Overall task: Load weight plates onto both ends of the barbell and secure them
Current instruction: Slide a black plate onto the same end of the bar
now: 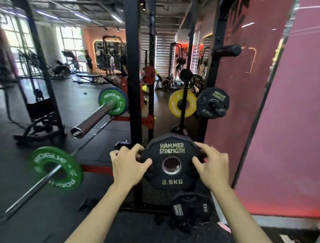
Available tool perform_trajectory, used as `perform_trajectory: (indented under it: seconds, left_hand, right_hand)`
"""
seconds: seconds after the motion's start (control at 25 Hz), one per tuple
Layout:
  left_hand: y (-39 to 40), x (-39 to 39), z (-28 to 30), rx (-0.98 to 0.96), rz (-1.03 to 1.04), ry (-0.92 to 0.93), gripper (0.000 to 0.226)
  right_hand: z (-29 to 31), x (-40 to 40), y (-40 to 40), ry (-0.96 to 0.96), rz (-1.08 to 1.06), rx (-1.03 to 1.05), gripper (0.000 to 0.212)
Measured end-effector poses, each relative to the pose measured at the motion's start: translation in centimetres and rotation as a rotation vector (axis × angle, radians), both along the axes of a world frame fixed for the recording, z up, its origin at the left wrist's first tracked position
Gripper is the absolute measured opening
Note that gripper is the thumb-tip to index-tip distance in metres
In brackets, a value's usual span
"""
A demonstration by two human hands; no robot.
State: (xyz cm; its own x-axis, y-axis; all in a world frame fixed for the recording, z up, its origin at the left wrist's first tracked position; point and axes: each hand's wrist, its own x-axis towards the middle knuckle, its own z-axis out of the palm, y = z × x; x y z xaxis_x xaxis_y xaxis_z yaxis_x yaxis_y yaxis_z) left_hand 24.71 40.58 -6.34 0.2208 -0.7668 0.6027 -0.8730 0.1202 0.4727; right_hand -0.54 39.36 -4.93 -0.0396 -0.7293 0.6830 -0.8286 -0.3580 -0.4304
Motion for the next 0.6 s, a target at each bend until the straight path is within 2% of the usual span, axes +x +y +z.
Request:
perform_trajectory:
  seconds: [0.32, 0.6]
  left_hand:
    - [4.8, 18.3, 1.9, -0.063, 0.331, 0.060, 0.028]
    - [0.2, 29.7, 3.4, -0.096, 0.284, 0.100, 0.026]
  right_hand:
    - [0.7, 20.0, -1.7, -0.057, 0.309, -0.021, 0.046]
    - [2.6, 31.7, -5.6, -0.108, 0.262, -0.051, 0.045]
